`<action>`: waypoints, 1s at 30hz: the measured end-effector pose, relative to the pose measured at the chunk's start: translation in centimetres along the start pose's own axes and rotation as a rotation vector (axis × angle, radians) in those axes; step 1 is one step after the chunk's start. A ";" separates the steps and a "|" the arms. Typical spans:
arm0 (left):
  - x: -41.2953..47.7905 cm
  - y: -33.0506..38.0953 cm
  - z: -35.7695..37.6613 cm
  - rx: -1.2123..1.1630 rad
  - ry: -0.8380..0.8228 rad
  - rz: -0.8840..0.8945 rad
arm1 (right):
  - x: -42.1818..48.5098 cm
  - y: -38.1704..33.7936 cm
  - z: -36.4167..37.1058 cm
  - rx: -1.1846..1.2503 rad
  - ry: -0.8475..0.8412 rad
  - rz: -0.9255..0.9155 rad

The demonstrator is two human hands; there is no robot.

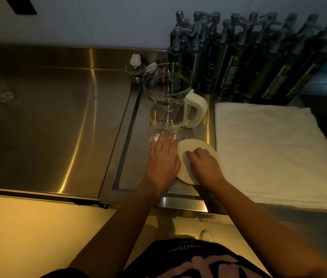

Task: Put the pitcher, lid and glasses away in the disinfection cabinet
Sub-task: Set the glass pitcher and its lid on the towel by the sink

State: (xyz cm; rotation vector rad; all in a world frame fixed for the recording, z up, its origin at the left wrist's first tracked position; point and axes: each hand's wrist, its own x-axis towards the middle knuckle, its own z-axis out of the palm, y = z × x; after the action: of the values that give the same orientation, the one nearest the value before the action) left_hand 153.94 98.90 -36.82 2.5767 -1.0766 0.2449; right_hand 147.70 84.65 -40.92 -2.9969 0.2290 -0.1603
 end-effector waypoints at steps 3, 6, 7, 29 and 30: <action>0.0 -0.1 -0.1 0.008 0.022 0.009 | 0.0 -0.2 0.3 0.038 0.007 0.019; -0.1 -0.1 -0.2 0.008 0.020 0.009 | -0.2 -0.3 0.7 0.063 0.015 0.031; -0.2 -0.1 -0.3 0.003 0.012 0.007 | -0.1 -0.3 0.7 0.072 0.016 0.037; 3.3 5.6 -0.5 -0.073 -0.016 0.139 | -1.4 4.5 -2.7 0.129 0.235 0.070; 3.6 6.1 -0.2 -0.077 -0.027 0.148 | -1.6 5.1 -2.8 0.130 0.248 0.074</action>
State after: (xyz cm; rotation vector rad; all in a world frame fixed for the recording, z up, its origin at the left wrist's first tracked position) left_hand 152.08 92.59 -34.11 2.4424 -1.2635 0.2016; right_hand 145.10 79.52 -39.05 -2.8295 0.3393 -0.5191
